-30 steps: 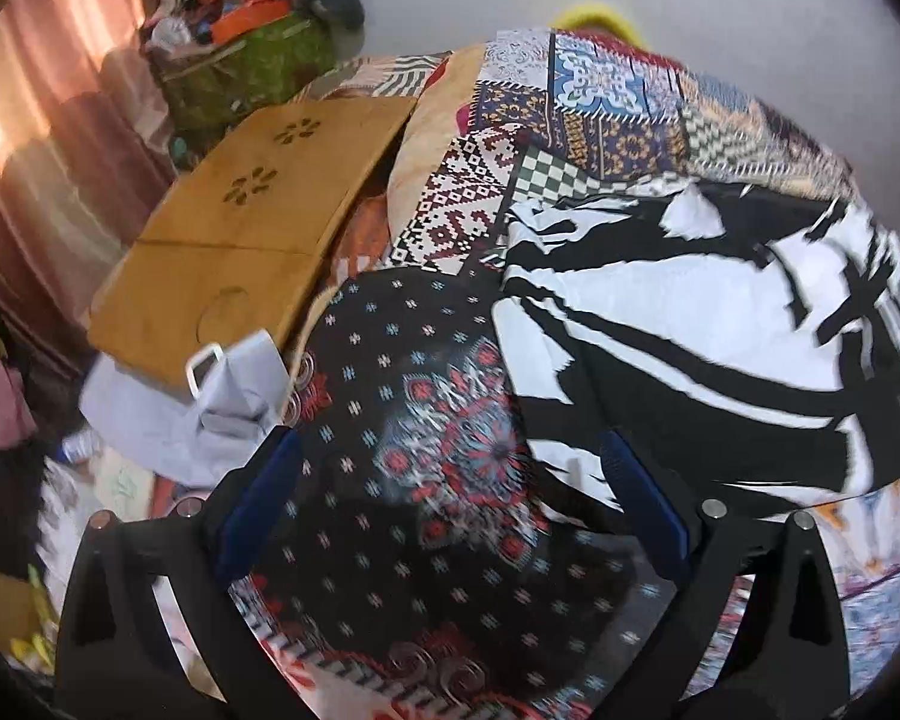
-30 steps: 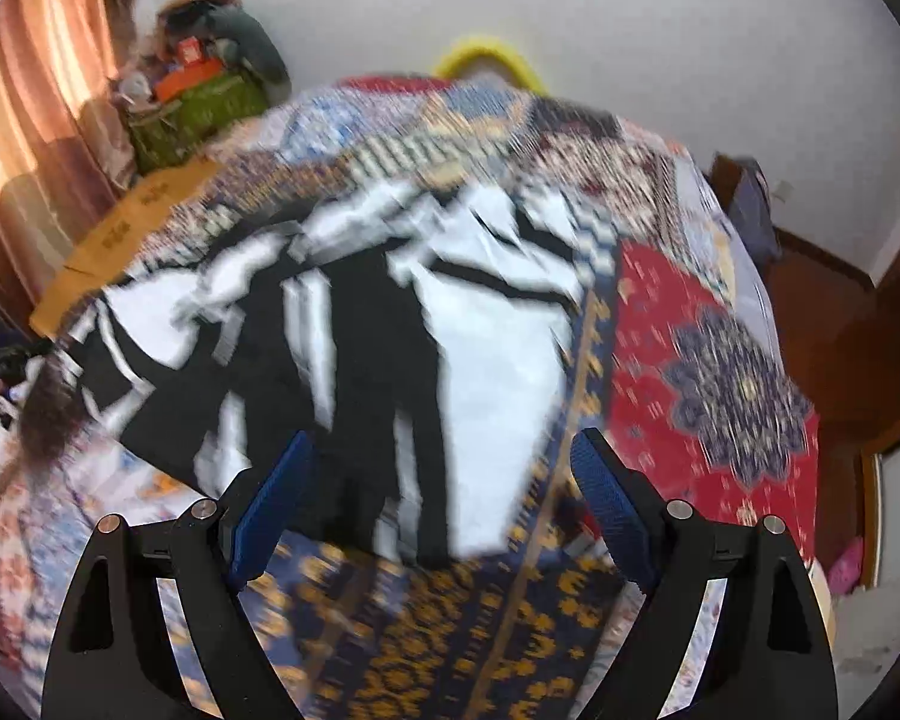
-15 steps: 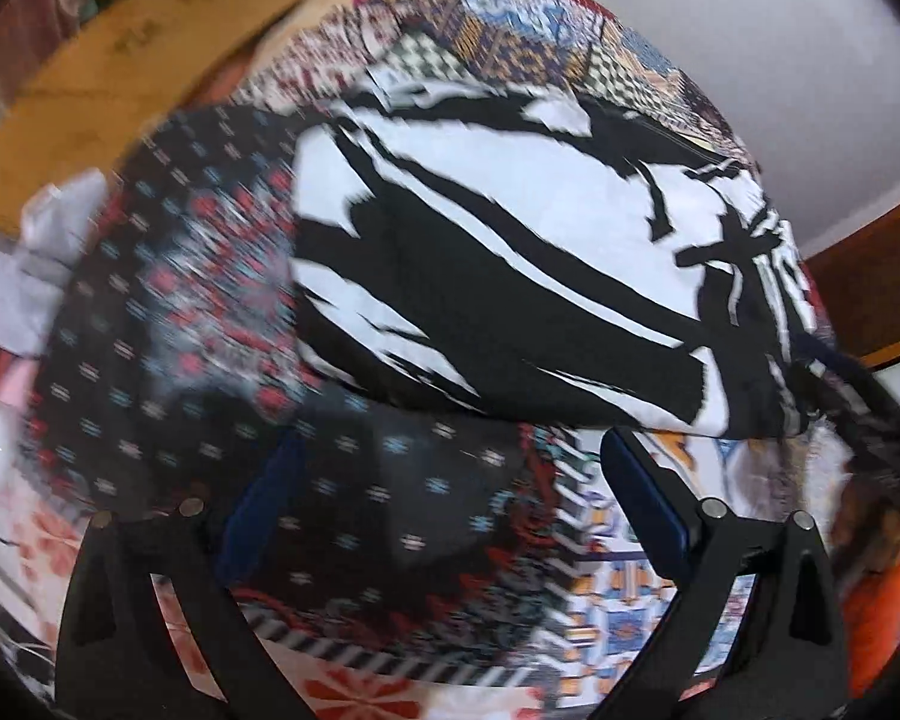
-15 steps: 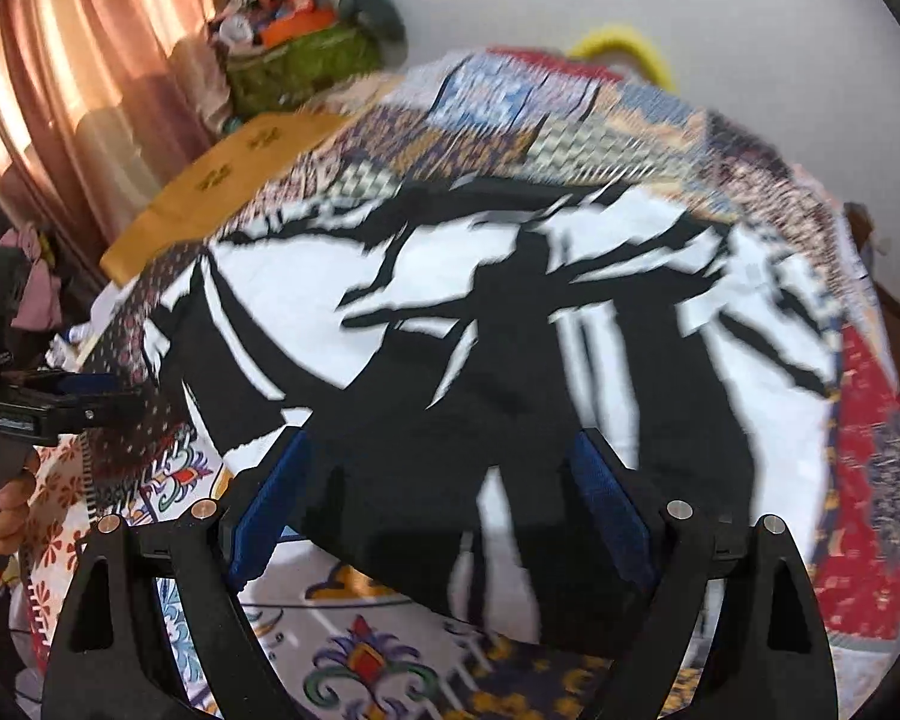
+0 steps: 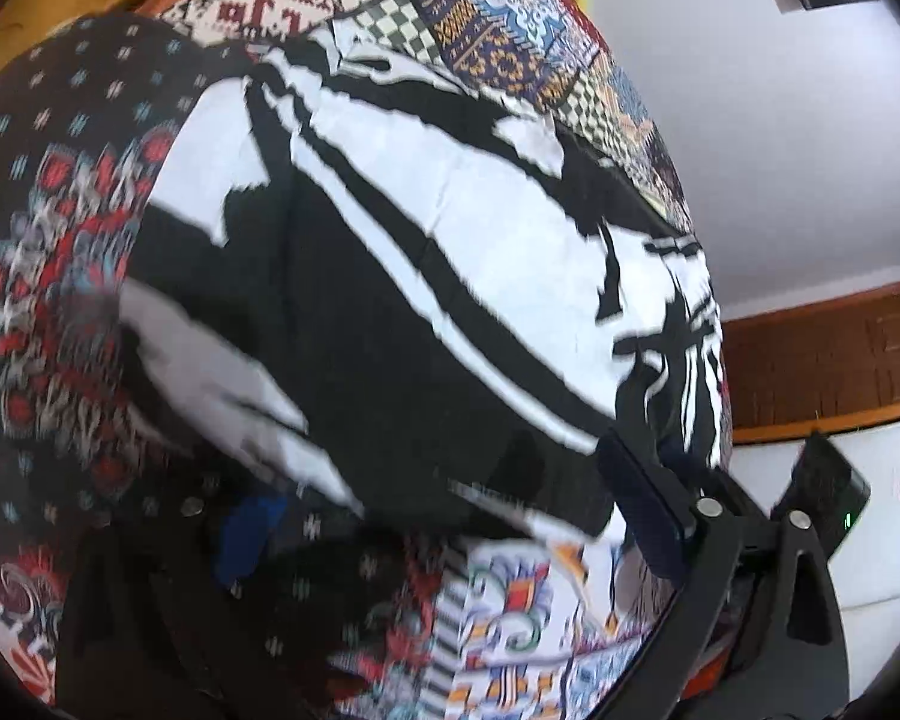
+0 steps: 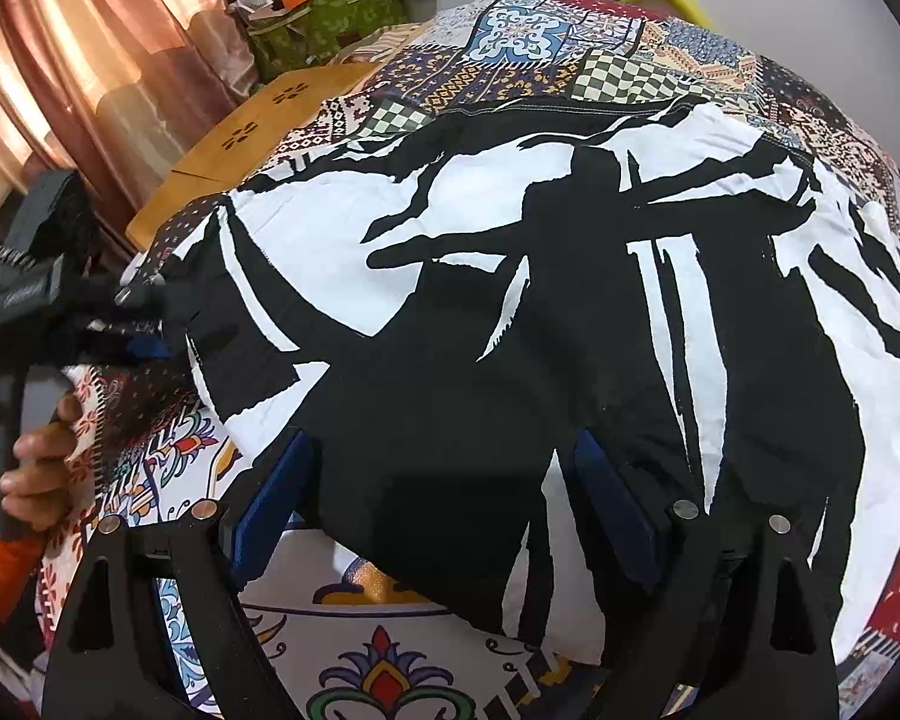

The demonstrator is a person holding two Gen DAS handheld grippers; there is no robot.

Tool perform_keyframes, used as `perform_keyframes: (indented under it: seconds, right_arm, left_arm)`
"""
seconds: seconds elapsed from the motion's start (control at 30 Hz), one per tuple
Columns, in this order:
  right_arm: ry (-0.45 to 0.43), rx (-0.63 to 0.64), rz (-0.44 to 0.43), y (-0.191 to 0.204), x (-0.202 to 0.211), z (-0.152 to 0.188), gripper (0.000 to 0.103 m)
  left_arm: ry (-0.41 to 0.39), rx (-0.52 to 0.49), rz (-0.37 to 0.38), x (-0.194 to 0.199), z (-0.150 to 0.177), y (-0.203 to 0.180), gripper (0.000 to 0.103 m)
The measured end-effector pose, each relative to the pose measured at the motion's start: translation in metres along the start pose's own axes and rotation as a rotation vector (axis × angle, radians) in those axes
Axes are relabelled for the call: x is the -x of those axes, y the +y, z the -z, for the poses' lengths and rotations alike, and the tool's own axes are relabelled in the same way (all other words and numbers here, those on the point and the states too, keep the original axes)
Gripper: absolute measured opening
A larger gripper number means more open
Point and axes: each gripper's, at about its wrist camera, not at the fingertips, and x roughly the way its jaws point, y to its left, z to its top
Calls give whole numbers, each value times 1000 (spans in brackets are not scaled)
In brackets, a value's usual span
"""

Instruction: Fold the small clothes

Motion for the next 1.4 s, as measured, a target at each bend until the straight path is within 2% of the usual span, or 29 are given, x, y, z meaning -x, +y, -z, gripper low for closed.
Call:
perform_keyframes:
  seconds: [0.03,0.13,0.2,0.3,0.33,0.37,0.4,0.5,0.63,0.77,0.83,0.9,1.03,1.17,1.23,1.3,1.4]
  right_arm:
    - [-2,-3,-7,-1,0,1,89]
    - [-5,-12,-26,-2,1,3,89]
    - [-9,-19,-38,-3,1,3,89]
    - [-13,-40,-56,-4,4,5,89]
    - [-14,-48,-62,-5,5,4,88]
    - [-18,-65,-72,-7,8,4,84]
    - [-24,-83,-79,-9,13,4,81]
    - [-78,-129,-72,-21,35,8,80]
    - [-143,-121,84,-41,64,23,80]
    - [-122,-141,200,-64,64,41,80]
    - [-81,-150,200,-72,53,50,80]
    - [-69,-188,132,-80,45,59,80]
    - [-94,-194,115,-83,47,64,81]
    - [-95,-190,101,-85,47,65,82]
    - [-97,-192,93,-84,46,63,82]
    - [-102,-197,83,-85,48,65,82]
    - [-106,-202,67,-88,49,65,82]
  left_arm:
    - [-12,-4,-12,-1,-3,-1,91]
    - [-69,-30,-87,-2,-13,-10,74]
    - [-112,-58,-161,-3,-17,-15,51]
    - [-155,-97,-232,-6,-23,-22,32]
    - [-165,-111,-244,-6,-24,-24,29]
    - [-174,-126,-249,-6,-23,-26,21]
    - [-188,-153,-253,-1,-19,-29,19]
    - [-275,-257,-316,17,-7,-45,18]
    - [-406,-392,-439,44,3,-69,18]
    - [-492,-500,-526,58,4,-96,18]
    - [-518,-531,-539,59,3,-109,18]
    - [-542,-565,-540,59,3,-126,18]
    - [-556,-676,-514,49,8,-176,17]
    - [-535,-801,-400,31,26,-236,16]
    - [-489,-881,-318,20,45,-263,16]
    - [-401,-949,-253,1,62,-279,16]
    - [-246,-996,-235,-36,82,-280,16]
